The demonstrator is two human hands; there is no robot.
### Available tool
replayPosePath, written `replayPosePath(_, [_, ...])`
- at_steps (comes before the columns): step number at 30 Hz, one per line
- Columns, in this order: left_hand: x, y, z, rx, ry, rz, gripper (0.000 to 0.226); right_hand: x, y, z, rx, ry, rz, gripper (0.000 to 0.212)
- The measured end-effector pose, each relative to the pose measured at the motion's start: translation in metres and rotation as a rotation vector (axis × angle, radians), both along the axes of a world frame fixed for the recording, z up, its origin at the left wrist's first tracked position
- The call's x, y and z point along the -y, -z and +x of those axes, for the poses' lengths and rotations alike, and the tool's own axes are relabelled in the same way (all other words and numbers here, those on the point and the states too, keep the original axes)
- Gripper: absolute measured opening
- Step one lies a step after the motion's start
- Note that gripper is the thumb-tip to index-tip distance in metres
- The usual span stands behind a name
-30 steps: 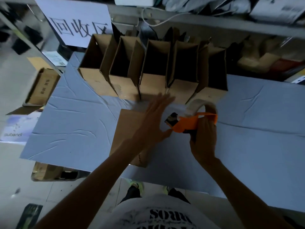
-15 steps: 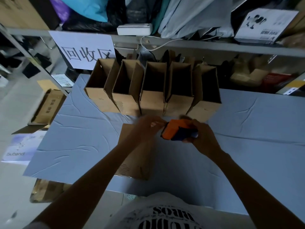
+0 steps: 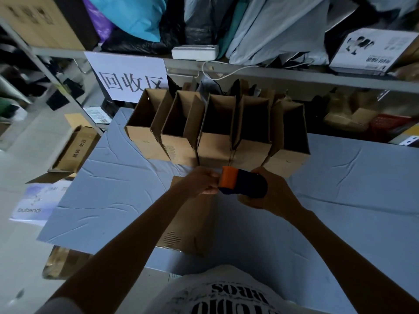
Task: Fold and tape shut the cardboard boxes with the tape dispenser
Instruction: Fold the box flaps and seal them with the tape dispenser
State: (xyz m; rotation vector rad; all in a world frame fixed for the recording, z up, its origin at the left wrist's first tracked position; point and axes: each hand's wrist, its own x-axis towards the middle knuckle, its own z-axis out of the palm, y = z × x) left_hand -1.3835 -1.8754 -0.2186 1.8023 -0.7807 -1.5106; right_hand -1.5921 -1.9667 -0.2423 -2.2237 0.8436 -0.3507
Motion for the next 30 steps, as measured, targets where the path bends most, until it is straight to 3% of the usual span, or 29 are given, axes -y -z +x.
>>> replayPosePath(3, [0.004, 0.0, 0.002, -0.03, -0.088, 0.018, 0.012, 0.005, -0.001, 0.003, 0.012, 0.002, -0.012, 0.055])
replayPosePath(6, [0.008, 0.002, 0.003, -0.003, -0.135, 0.029, 0.021, 0.009, -0.003, 0.005, 0.013, 0.002, -0.03, 0.052])
replayPosePath(13, [0.019, 0.005, 0.001, 0.4, -0.09, -0.062, 0.012, 0.013, -0.005, 0.013, 0.006, 0.038, -0.12, 0.053])
replayPosePath(19, [0.021, 0.005, 0.003, 0.52, -0.045, -0.075, 0.02, 0.019, -0.011, 0.016, -0.036, -0.027, -0.167, 0.049])
replayPosePath(22, [0.019, 0.008, 0.027, 0.603, -0.113, -0.017, 0.014, 0.029, -0.009, -0.005, -0.148, -0.028, -0.213, 0.044])
replayPosePath(26, [0.006, 0.012, 0.058, 0.451, -0.144, 0.001, 0.012, 0.047, -0.009, -0.044, -0.33, 0.078, -0.238, 0.045])
replayPosePath(30, [0.003, 0.023, 0.04, 0.454, -0.15, -0.034, 0.008, 0.047, 0.001, -0.05, -0.351, 0.083, -0.206, 0.052])
